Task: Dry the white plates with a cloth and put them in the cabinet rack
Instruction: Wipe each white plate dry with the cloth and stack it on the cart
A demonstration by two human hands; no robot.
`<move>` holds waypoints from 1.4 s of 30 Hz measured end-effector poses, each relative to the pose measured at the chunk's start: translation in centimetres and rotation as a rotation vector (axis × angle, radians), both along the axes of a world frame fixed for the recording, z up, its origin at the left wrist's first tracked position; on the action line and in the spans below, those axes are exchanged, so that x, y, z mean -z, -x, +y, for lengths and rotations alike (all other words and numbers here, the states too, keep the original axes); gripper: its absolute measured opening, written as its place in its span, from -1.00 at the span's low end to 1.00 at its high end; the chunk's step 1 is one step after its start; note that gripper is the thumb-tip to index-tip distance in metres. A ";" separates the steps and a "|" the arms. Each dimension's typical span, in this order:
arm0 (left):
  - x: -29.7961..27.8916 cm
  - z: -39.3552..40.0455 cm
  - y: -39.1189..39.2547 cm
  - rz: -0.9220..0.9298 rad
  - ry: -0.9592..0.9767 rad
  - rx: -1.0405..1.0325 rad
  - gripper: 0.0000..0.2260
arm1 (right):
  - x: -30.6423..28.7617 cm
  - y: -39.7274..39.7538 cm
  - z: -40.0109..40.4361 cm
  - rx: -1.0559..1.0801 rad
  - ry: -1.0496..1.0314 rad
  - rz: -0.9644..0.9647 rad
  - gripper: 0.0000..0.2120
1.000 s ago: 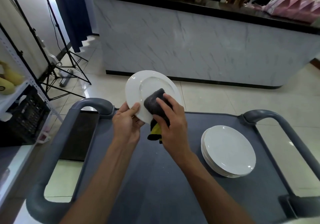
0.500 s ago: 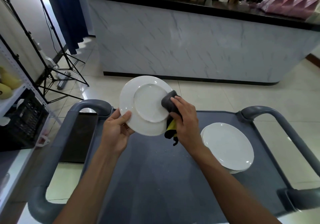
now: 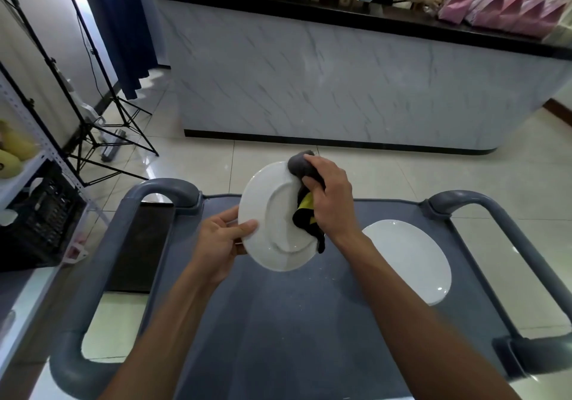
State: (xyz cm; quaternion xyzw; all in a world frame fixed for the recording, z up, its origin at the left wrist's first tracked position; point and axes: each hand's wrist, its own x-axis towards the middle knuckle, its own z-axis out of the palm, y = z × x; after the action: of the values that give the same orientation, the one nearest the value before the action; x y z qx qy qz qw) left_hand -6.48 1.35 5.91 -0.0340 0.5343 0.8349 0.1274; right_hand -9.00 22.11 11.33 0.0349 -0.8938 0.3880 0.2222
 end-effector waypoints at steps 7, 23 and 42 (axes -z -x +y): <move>0.3 1.1 -0.4 -0.004 0.013 -0.009 -0.69 | 0.5 -0.4 -3.3 -0.163 -0.149 0.047 -0.62; -0.3 4.7 -1.2 0.032 0.099 -0.048 -0.68 | 1.3 -1.4 3.6 -0.112 -0.046 0.012 -0.61; -4.1 23.5 -2.3 1.051 1.231 -0.088 -0.82 | -0.4 -7.2 25.3 0.136 0.134 0.005 -0.62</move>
State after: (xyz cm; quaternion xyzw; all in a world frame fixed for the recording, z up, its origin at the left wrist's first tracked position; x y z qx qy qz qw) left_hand -4.16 24.85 10.02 0.2775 0.8862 0.3024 -0.2148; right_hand -1.76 47.45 11.77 -0.0399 -0.8656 0.4307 0.2523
